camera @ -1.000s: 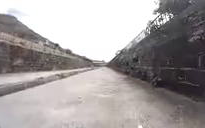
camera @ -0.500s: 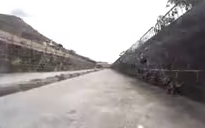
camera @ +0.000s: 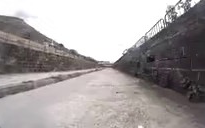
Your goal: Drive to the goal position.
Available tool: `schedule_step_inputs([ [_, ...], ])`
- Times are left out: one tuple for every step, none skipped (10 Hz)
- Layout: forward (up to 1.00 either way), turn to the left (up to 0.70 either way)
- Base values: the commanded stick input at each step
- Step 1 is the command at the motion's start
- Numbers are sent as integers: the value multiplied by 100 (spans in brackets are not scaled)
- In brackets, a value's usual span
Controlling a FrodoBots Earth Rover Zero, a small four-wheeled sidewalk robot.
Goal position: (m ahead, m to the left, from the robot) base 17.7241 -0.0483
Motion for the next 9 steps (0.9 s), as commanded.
schedule_step_inputs([
  [100, 0],
  [100, 0],
  [100, 0],
  [100, -2],
  [100, -17],
  [100, -32],
  [100, 0],
  [100, 0],
  [100, 0],
])
